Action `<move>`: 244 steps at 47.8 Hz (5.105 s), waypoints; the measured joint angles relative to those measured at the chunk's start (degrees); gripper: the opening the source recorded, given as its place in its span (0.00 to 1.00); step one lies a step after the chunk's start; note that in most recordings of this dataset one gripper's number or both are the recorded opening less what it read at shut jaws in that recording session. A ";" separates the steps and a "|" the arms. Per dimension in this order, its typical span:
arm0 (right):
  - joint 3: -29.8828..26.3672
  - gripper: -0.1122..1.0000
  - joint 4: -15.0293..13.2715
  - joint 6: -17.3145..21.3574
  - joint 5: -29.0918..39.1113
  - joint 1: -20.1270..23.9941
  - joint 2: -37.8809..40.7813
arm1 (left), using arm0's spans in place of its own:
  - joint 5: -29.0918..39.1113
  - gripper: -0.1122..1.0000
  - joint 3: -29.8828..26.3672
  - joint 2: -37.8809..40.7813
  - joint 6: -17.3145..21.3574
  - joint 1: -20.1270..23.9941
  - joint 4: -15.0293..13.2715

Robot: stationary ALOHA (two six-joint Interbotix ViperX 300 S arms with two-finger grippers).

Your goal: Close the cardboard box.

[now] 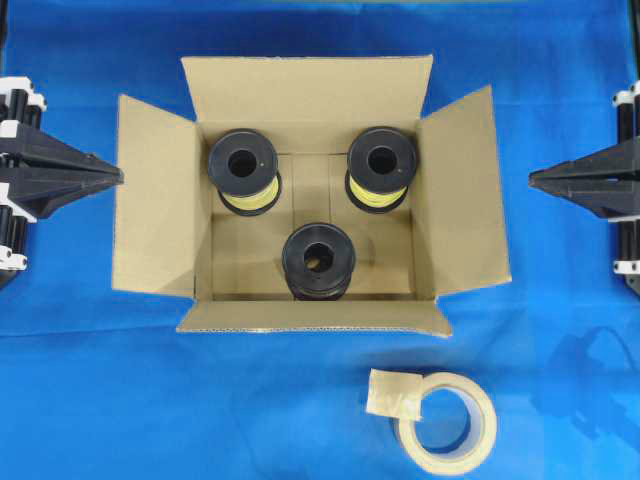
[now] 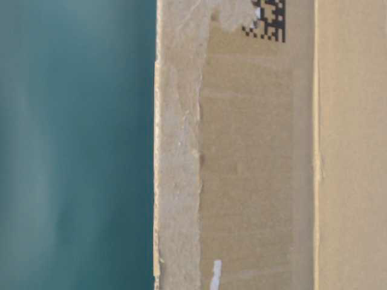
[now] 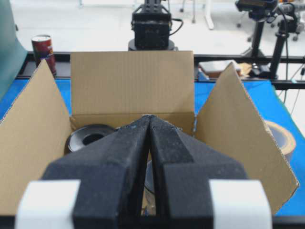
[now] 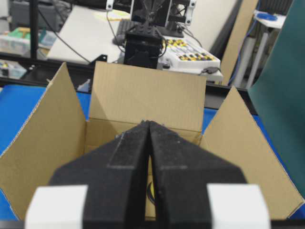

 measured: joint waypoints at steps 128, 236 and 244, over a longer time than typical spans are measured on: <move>-14.15 0.10 4.92 -0.26 -4.13 -4.57 42.89 | -5.36 0.10 -11.87 39.55 2.46 6.77 -2.02; -16.61 0.10 6.06 0.35 4.66 0.62 32.70 | -7.12 0.10 -31.20 62.58 7.82 11.95 -1.93; -16.61 0.10 5.98 0.35 5.80 6.42 25.49 | -7.03 0.10 -31.03 62.58 8.00 11.95 -2.02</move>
